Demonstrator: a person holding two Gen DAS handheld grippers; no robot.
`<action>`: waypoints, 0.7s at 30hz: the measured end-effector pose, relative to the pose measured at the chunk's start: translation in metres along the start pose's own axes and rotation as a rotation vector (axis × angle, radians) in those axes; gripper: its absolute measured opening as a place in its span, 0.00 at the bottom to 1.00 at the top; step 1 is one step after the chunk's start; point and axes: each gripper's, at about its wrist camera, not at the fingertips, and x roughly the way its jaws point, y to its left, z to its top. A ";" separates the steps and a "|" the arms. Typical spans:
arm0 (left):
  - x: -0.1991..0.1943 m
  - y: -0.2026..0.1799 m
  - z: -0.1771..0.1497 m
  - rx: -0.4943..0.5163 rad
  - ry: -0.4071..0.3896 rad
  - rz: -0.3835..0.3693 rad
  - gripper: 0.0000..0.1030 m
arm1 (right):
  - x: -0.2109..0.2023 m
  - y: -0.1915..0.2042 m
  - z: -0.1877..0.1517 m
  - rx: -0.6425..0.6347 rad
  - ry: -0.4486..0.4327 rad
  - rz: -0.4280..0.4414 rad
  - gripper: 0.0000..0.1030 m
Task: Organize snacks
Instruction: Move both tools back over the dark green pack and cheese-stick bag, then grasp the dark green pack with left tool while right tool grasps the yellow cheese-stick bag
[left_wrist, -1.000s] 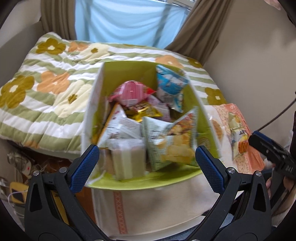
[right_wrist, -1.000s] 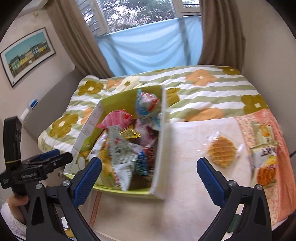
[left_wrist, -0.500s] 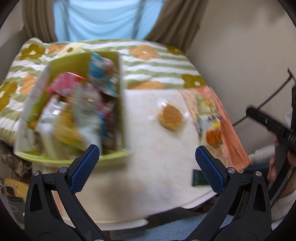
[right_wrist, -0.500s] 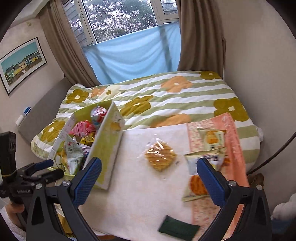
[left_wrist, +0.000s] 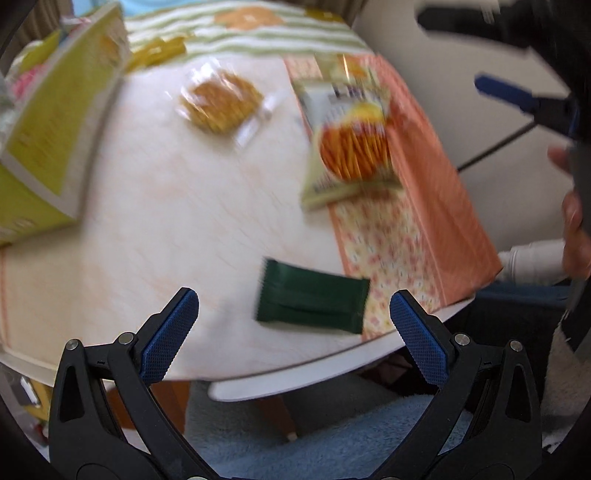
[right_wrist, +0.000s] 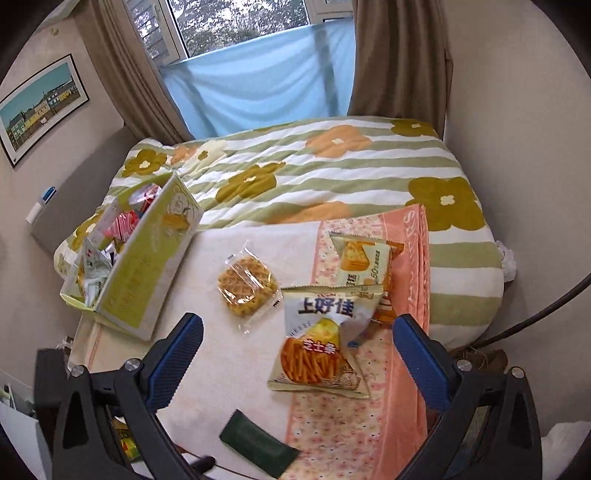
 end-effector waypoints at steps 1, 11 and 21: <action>0.009 -0.004 -0.002 0.004 0.011 0.004 0.99 | 0.004 -0.005 -0.002 0.001 0.006 0.002 0.99; 0.066 -0.025 -0.010 0.061 0.087 0.073 0.99 | 0.048 -0.033 -0.021 0.058 0.078 0.060 0.99; 0.084 -0.045 -0.020 0.156 0.082 0.172 0.97 | 0.071 -0.034 -0.029 0.029 0.121 0.033 0.99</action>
